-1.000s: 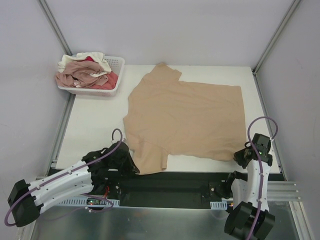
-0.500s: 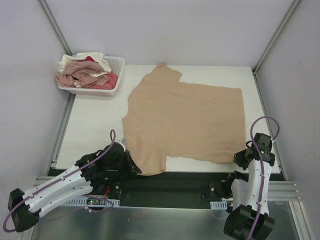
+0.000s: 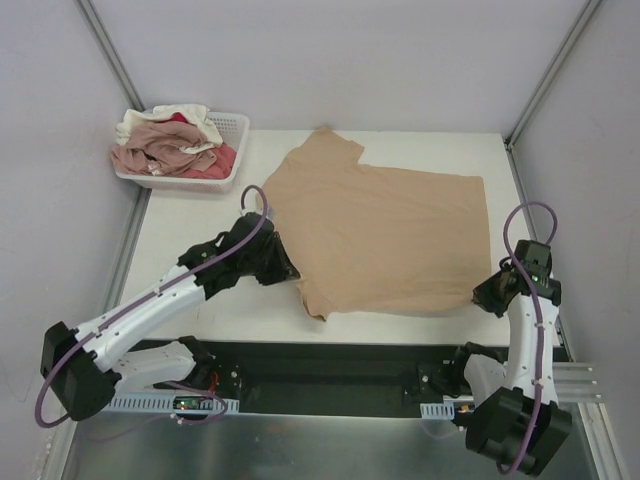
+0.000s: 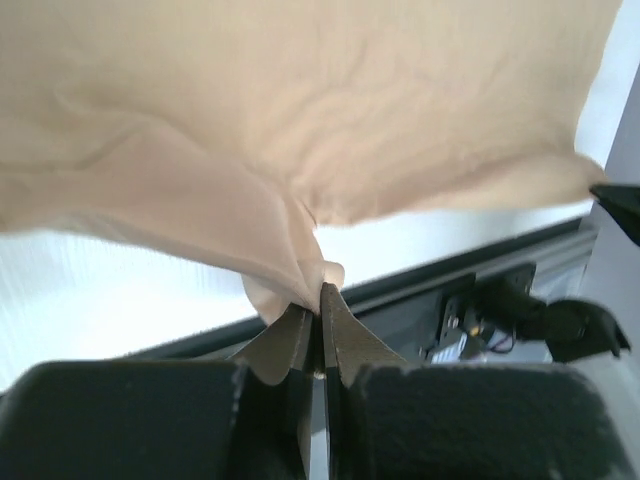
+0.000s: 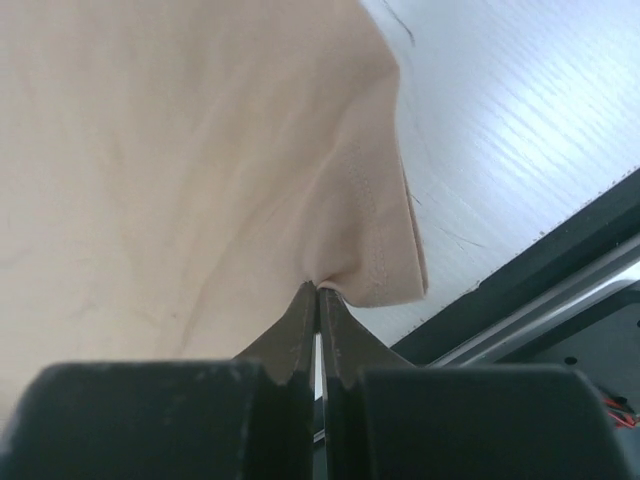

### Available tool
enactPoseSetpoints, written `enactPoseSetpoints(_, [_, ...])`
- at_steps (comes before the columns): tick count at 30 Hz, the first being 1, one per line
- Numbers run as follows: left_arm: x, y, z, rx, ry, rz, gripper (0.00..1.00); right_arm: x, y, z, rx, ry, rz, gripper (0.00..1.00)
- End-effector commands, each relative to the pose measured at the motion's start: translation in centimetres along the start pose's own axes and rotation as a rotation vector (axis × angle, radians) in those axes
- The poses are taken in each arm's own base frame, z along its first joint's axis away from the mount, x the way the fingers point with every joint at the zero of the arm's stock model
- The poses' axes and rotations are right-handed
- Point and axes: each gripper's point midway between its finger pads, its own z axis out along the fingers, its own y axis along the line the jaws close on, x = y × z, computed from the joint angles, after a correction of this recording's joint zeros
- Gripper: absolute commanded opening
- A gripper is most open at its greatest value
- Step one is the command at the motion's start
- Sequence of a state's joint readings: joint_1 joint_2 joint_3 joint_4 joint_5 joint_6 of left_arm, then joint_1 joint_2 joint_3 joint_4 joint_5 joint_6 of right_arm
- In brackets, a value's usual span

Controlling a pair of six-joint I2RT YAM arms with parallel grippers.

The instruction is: Fold and stack the t-shirts

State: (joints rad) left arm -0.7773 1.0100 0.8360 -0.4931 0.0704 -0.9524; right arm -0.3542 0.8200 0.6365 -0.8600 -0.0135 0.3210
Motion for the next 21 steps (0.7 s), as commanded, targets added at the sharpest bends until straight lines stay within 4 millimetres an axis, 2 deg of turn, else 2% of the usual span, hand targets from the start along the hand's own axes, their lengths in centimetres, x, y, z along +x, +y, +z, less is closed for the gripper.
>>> enactPoseSetpoints(1, [-4.8, -0.5, 1.2, -0.005, -0.058, 0.054, 0.00, -3.0, 2.4, -1.0, -0.041, -0.035, -0.057, 0.01])
enactPoseSetpoints(3, [-6.1, -0.9, 2.0, 0.006, -0.066, 0.060, 0.00, -4.1, 3.5, -1.1, -0.057, -0.034, -0.049, 0.00])
enactPoseSetpoints(4, [-7.6, -1.9, 1.7, 0.026, -0.098, 0.066, 0.00, -4.4, 3.9, -1.1, -0.058, -0.032, -0.042, 0.00])
enactPoseSetpoints(6, [-8.8, -2.0, 2.5, 0.007, -0.101, 0.088, 0.00, -5.2, 4.6, -0.7, -0.054, -0.016, -0.038, 0.01])
enactPoseSetpoints(7, [-10.3, -2.6, 2.2, 0.016, -0.132, 0.087, 0.00, -5.9, 5.3, -0.9, -0.066, -0.026, -0.038, 0.01])
enactPoseSetpoints(9, [-11.3, -2.4, 3.0, -0.002, -0.125, 0.090, 0.00, -6.2, 5.9, -0.5, -0.062, 0.010, -0.038, 0.01])
enactPoseSetpoints(10, [-12.4, -2.9, 2.9, 0.007, -0.141, 0.088, 0.00, -6.6, 6.3, -0.6, -0.067, 0.012, -0.038, 0.00])
enactPoseSetpoints(12, [-13.6, -2.2, 3.6, -0.014, -0.138, 0.069, 0.00, -6.6, 6.8, 0.1, -0.061, 0.044, -0.034, 0.01])
enactPoseSetpoints(14, [-15.3, -2.3, 3.6, -0.010, -0.158, 0.065, 0.00, -7.3, 7.8, 0.2, -0.074, 0.038, -0.041, 0.01])
enactPoseSetpoints(15, [-15.6, -1.9, 4.4, -0.024, -0.144, 0.059, 0.00, -7.3, 8.4, 0.6, -0.067, 0.051, -0.054, 0.01])
enactPoseSetpoints(16, [-16.3, -2.4, 4.3, -0.009, -0.148, 0.061, 0.00, -7.5, 8.7, 0.7, -0.060, 0.052, -0.064, 0.01])
enactPoseSetpoints(17, [-16.8, -2.3, 4.5, -0.009, -0.148, 0.063, 0.00, -8.4, 9.1, 0.4, -0.051, 0.028, -0.071, 0.01])
enactPoseSetpoints(18, [-17.3, -1.8, 5.2, -0.022, -0.138, 0.052, 0.00, -8.4, 9.4, 0.9, -0.037, 0.039, -0.085, 0.01])
enactPoseSetpoints(20, [-18.4, -2.0, 5.5, -0.016, -0.146, 0.051, 0.00, -9.3, 10.0, 0.8, -0.027, 0.023, -0.088, 0.01])
enactPoseSetpoints(21, [-18.9, -1.4, 6.1, -0.032, -0.139, 0.041, 0.00, -9.2, 10.1, 1.3, -0.018, 0.037, -0.083, 0.01])
